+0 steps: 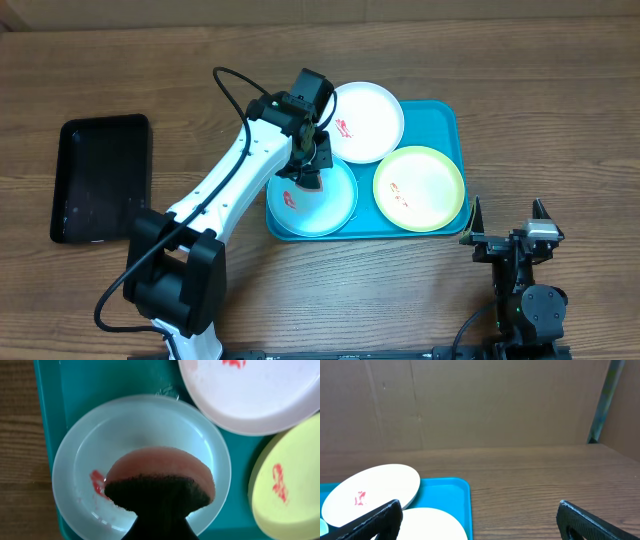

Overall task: Clean dirty plates on tray and stack at the side
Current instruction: 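Lift the sponge and move it over the light-blue plate, then reach the right gripper to the light-blue plate rim and grasp it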

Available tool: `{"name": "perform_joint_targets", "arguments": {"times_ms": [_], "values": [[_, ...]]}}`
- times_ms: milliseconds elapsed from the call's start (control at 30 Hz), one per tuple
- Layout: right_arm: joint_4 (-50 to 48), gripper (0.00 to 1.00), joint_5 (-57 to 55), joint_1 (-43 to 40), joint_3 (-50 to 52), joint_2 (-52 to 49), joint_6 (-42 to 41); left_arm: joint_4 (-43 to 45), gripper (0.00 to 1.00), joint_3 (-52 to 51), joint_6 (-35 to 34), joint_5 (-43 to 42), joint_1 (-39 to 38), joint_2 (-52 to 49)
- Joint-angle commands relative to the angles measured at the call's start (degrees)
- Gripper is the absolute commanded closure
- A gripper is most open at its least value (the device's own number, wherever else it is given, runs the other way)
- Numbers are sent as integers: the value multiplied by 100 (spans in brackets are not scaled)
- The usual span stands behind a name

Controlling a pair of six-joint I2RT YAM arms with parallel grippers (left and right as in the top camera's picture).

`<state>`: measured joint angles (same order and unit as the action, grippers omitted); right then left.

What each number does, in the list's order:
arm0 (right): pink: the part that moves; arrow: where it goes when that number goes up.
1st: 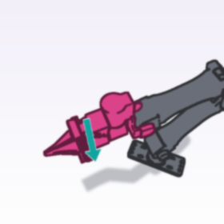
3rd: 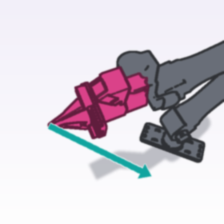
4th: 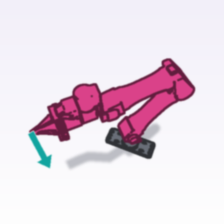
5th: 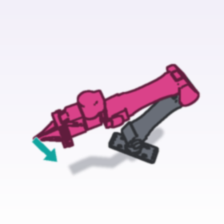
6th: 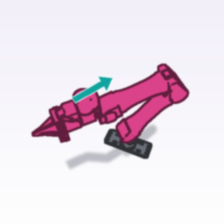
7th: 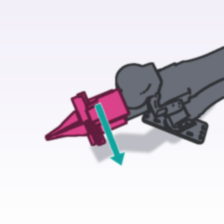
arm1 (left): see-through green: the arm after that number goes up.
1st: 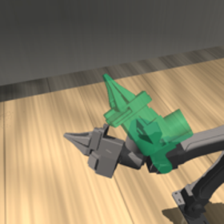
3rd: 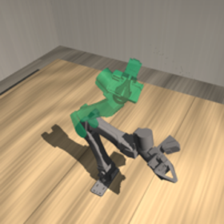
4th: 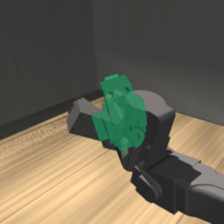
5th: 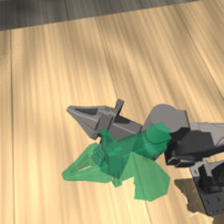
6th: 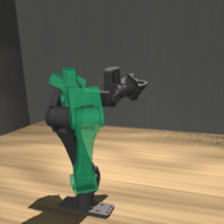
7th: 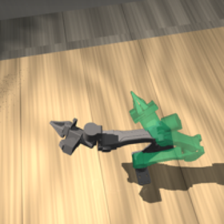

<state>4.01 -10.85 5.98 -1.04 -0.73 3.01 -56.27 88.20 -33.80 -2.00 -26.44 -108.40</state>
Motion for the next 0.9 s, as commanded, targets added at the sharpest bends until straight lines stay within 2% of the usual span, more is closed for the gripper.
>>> {"name": "perform_joint_targets", "arguments": {"times_ms": [0, 167, 200, 300, 367, 433, 500, 533, 667, 767, 867], "values": [[-107, 0, 2, -37, 59, 57, 2, 181, 96, -197, -396, 282, 4, -181], [-96, 0, 1891, -33, 59, 57, -20, 262, 96, -223, -332, -83, 7, -533], [-319, 0, 2702, -33, 59, 57, -20, 310, 96, -223, -142, -203, 7, -603], [-1235, 0, 3998, -33, 55, 57, -20, 391, 96, -223, 138, -361, 7, -634], [-2039, 0, 4232, -33, -9, 57, -251, 409, 96, -223, 168, -354, 4, -634], [-2343, 0, 3908, -39, -321, 55, -549, 411, 96, -223, 166, -341, 7, -634], [-1980, 0, 3421, -39, -879, 0, -551, 417, 96, -223, 173, -341, 17, -634], [-1211, 0, 2863, -39, -1703, -245, -348, 448, 96, -223, 214, -341, 15, -636], [627, 0, 2227, -39, -3539, -1276, 101, 518, 96, -223, 210, -350, 15, -636], [1928, 0, 2531, -37, -4789, -2323, 188, 557, 96, -223, 210, -358, 15, -636], [2726, 0, 3672, -37, -5410, -3191, 107, 555, 96, -223, 210, -382, 15, -636]]}}
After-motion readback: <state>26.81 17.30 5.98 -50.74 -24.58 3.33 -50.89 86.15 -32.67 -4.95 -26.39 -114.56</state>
